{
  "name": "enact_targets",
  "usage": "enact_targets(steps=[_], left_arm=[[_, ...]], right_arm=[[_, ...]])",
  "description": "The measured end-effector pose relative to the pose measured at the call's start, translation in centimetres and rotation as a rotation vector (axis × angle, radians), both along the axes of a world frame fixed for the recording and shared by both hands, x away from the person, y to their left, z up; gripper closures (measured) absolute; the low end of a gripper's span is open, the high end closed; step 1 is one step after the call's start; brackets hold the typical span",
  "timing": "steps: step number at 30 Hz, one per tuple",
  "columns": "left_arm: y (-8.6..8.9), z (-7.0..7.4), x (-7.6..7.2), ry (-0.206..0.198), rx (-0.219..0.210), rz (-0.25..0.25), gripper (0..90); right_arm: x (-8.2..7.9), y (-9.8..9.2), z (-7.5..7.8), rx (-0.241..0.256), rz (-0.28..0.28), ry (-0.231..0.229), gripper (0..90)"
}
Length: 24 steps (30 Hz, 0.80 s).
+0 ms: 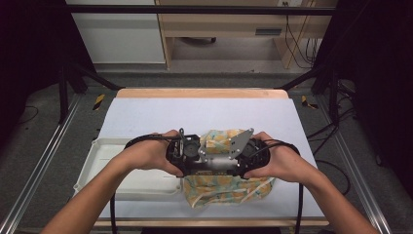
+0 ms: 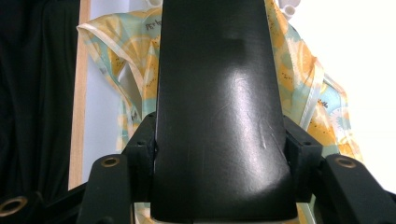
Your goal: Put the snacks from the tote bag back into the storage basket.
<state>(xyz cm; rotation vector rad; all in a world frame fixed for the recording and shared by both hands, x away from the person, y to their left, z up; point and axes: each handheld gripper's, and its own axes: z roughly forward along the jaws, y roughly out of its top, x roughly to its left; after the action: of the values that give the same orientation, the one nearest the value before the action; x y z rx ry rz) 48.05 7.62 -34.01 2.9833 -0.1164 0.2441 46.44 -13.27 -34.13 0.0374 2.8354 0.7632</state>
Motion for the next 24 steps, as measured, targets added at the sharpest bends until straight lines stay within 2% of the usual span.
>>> enact_targets(steps=[4, 8, 17, 18, 20, 24], left_arm=[[-0.03, -0.09, 0.01, -0.003, 0.001, 0.001, 42.0], [-0.15, -0.07, 0.04, -0.025, 0.006, 0.001, 42.4], [-0.27, -0.14, 0.10, -0.035, 0.011, -0.011, 43.0], [-0.28, -0.18, 0.08, -0.035, 0.011, -0.011, 43.1], [-0.27, -0.23, 0.07, -0.040, 0.023, -0.014, 43.2], [-0.04, -0.20, 0.08, -0.037, 0.005, -0.014, 43.2]], right_arm=[[0.04, -0.01, -0.09, 0.001, 0.000, -0.002, 43.3], [0.02, -0.02, -0.27, 0.002, -0.005, -0.006, 43.0], [0.13, -0.09, -0.55, 0.007, -0.019, -0.005, 41.3], [0.15, -0.11, -0.56, 0.007, -0.017, -0.004, 39.9], [0.10, -0.16, -0.56, 0.011, -0.026, -0.007, 31.6], [-0.04, -0.64, -0.52, 0.013, -0.034, -0.018, 19.5]])
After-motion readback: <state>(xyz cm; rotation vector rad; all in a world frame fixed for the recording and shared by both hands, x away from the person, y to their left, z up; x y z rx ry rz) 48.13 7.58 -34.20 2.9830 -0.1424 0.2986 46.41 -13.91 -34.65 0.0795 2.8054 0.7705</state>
